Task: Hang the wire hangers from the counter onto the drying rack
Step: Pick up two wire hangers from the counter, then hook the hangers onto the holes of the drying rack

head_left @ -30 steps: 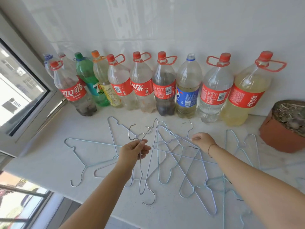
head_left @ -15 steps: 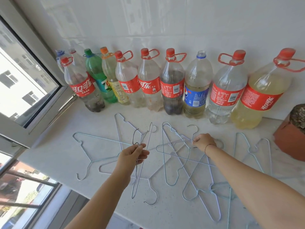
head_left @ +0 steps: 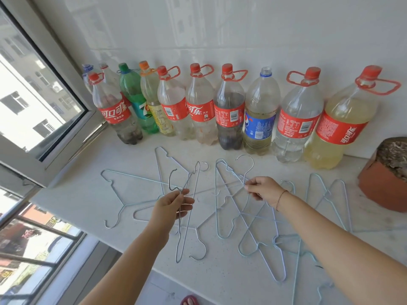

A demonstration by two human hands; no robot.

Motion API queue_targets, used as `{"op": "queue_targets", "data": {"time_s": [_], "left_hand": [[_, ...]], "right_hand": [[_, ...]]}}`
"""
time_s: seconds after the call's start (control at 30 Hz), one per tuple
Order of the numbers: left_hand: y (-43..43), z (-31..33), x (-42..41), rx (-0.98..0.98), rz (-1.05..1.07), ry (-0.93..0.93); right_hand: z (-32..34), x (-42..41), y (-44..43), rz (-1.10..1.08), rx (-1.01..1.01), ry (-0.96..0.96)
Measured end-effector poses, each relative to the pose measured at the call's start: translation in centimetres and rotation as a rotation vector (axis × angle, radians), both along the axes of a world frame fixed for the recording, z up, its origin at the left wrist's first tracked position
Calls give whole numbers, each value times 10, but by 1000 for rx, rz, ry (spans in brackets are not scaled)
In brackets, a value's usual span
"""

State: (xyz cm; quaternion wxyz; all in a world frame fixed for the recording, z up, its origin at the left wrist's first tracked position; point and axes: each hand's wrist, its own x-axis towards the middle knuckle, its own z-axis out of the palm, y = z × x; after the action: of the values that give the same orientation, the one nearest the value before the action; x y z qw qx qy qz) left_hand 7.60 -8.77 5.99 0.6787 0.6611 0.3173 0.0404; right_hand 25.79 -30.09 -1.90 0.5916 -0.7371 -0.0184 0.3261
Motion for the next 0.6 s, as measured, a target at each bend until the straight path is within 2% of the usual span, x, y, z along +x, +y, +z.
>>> {"op": "queue_targets", "data": {"time_s": [0.27, 0.43, 0.6], "left_hand": [[9, 16, -53, -13, 79, -100], [25, 43, -110, 28, 190, -170], [42, 69, -198, 54, 385, -232]], "right_hand": [[70, -44, 41, 63, 285, 107], [118, -92, 85, 203, 407, 138], [155, -165, 136, 385, 436, 118]]}}
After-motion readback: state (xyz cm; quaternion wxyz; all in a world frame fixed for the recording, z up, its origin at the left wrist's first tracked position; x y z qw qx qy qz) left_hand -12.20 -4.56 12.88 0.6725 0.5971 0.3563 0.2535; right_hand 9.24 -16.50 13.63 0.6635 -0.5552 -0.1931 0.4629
